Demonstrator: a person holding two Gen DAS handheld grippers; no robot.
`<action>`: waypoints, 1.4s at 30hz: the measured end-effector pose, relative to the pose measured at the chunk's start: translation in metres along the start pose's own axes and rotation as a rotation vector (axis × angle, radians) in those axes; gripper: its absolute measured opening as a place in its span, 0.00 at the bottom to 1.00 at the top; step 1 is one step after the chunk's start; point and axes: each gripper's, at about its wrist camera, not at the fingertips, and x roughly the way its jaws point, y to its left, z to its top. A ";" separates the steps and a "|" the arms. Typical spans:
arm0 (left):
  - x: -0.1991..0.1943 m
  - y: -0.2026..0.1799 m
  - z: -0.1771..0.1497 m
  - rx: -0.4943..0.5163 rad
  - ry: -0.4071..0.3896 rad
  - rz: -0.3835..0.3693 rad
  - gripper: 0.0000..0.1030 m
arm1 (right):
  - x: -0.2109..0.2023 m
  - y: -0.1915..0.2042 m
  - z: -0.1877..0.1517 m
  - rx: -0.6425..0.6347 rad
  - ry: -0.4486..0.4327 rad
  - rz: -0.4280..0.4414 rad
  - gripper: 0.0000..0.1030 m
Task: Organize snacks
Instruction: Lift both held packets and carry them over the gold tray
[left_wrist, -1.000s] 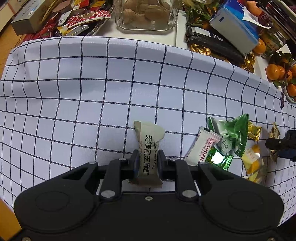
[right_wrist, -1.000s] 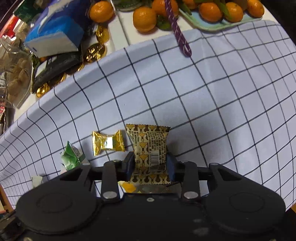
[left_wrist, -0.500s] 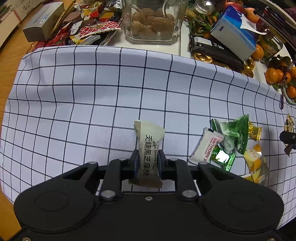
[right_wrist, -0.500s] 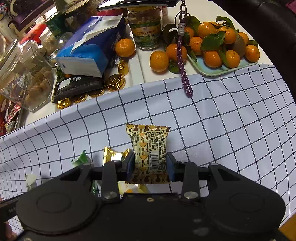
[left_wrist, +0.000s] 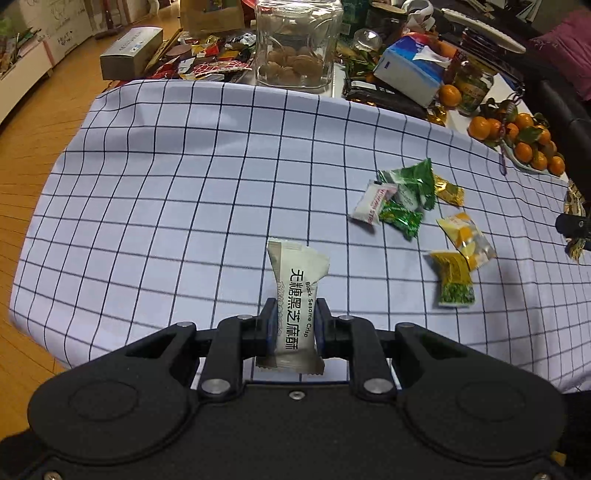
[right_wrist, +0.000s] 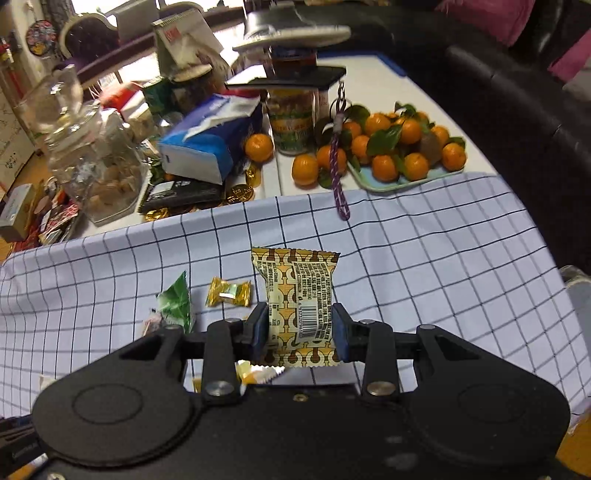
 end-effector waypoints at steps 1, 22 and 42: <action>-0.006 0.002 -0.009 -0.007 -0.013 -0.021 0.26 | -0.010 -0.002 -0.010 0.002 -0.009 0.010 0.36; -0.047 -0.017 -0.130 -0.052 -0.072 -0.103 0.25 | -0.106 -0.019 -0.187 0.008 0.028 0.128 0.36; -0.040 -0.048 -0.159 0.023 0.047 -0.199 0.27 | -0.116 -0.013 -0.219 -0.021 0.071 0.161 0.36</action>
